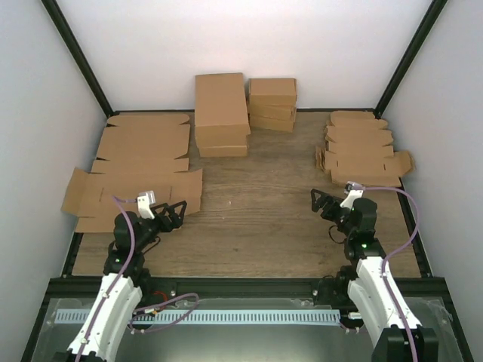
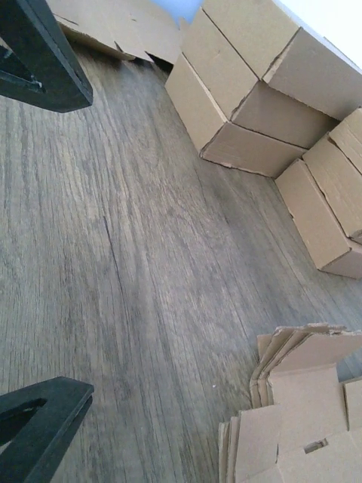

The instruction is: Fold the paper box

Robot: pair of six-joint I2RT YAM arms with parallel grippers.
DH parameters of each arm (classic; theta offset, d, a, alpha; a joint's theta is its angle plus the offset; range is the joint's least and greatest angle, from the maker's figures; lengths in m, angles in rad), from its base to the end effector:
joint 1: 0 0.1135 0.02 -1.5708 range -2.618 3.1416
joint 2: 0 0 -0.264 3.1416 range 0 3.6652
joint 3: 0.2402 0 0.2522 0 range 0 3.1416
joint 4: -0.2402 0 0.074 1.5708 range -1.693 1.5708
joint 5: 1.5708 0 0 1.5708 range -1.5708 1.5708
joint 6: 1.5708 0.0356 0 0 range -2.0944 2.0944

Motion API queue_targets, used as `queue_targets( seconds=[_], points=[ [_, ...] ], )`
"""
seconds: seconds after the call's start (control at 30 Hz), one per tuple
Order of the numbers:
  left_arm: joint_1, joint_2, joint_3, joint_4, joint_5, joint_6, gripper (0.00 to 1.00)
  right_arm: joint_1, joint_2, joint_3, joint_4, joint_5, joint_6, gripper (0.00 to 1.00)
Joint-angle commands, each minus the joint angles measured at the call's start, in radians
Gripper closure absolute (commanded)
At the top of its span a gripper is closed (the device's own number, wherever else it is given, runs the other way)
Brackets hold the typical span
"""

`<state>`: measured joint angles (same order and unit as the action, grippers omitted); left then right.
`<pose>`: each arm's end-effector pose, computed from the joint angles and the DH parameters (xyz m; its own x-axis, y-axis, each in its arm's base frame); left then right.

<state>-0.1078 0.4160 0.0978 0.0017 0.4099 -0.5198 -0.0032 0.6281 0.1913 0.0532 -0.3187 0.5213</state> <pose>0.1290 -0.0282 0.1673 -0.5046 -0.4036 -0.7632 0.2587 0.7727 -0.5797 0.1537 0.0107 0.1790 -0.4677 0.4744 -0.7457 -0.0629 0.8237 0.5635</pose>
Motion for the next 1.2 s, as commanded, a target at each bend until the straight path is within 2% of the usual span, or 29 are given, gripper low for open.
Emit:
queue_targets(
  seconds=[0.0,0.17,0.23,0.3,0.37,0.67,0.77,0.87,0.97,1.17],
  points=[
    [-0.003,-0.037,0.002,0.007,0.006,0.014,0.0,-0.001,0.002,0.015,-0.022,0.04,0.031,0.0],
    [-0.003,-0.053,-0.001,0.0,0.007,0.015,0.0,-0.001,0.017,0.01,-0.005,0.046,0.033,0.0],
    [-0.003,-0.037,0.009,-0.012,-0.016,0.013,0.0,-0.001,0.035,0.025,0.002,0.05,0.012,0.05],
    [-0.003,-0.02,0.002,0.033,0.066,0.036,0.0,-0.001,0.065,0.084,-0.046,0.103,0.001,0.1],
    [-0.003,-0.022,0.001,0.025,0.06,0.03,0.0,-0.001,0.112,0.149,-0.073,0.101,-0.031,0.13],
    [-0.003,-0.065,-0.003,-0.008,0.009,0.018,0.0,-0.003,0.51,0.459,-0.196,0.095,-0.127,0.24],
    [-0.003,-0.062,-0.003,-0.006,0.009,0.019,0.0,-0.01,0.608,0.54,-0.206,0.09,-0.135,0.32],
    [-0.003,-0.057,-0.002,-0.002,0.009,0.02,0.0,-0.014,0.725,0.661,-0.255,0.11,-0.165,0.47],
    [-0.003,-0.054,-0.002,0.0,0.009,0.021,0.0,-0.015,0.855,0.787,-0.32,0.136,-0.196,0.54],
    [-0.003,-0.05,-0.004,0.007,0.009,0.022,0.0,-0.015,0.982,0.922,-0.368,0.194,-0.209,0.59]
  ],
)
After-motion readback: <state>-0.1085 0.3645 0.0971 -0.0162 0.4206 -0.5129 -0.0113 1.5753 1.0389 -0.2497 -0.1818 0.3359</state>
